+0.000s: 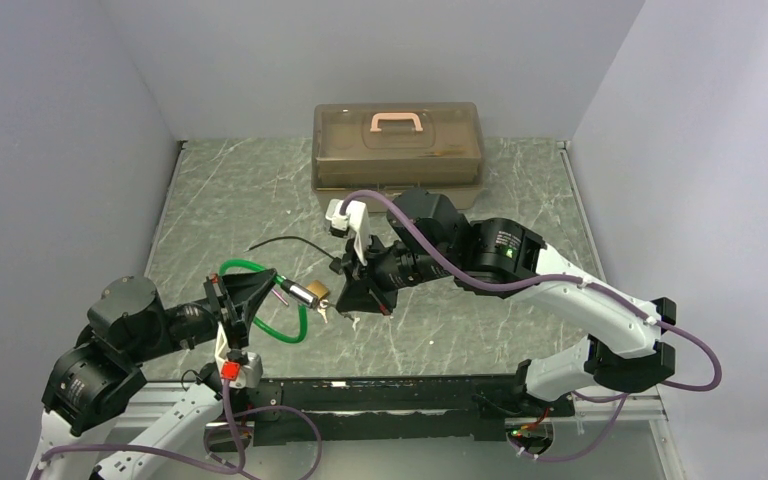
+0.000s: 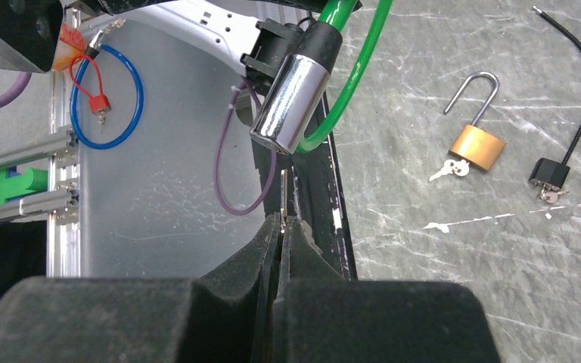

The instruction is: Unlock with the key

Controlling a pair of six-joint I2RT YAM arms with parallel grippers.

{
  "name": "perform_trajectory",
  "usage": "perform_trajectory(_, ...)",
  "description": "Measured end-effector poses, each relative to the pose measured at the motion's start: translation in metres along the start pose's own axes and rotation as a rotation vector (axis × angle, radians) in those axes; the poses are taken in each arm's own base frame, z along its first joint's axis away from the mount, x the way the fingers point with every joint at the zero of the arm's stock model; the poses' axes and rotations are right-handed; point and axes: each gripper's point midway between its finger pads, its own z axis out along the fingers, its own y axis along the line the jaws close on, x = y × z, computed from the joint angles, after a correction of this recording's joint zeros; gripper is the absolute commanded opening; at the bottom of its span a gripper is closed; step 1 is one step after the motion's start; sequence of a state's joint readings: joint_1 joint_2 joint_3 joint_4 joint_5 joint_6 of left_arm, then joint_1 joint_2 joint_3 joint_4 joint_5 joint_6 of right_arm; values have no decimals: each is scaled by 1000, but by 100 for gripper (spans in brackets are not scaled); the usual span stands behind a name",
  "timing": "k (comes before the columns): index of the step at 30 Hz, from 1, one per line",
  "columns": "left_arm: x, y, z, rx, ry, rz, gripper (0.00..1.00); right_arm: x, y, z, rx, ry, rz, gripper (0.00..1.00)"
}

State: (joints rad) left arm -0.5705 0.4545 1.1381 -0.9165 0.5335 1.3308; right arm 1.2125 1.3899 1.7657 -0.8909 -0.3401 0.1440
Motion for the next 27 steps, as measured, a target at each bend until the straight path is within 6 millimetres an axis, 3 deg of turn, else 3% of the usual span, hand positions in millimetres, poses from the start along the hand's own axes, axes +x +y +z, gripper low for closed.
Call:
perform_trajectory(19,4,-1,0,-2,16,-16,0,-3,1,-5,8,-18,8,0)
perform_trajectory(27,3,-2,1,0,9,-18,0,-3,2,2,-11,-3,12,0)
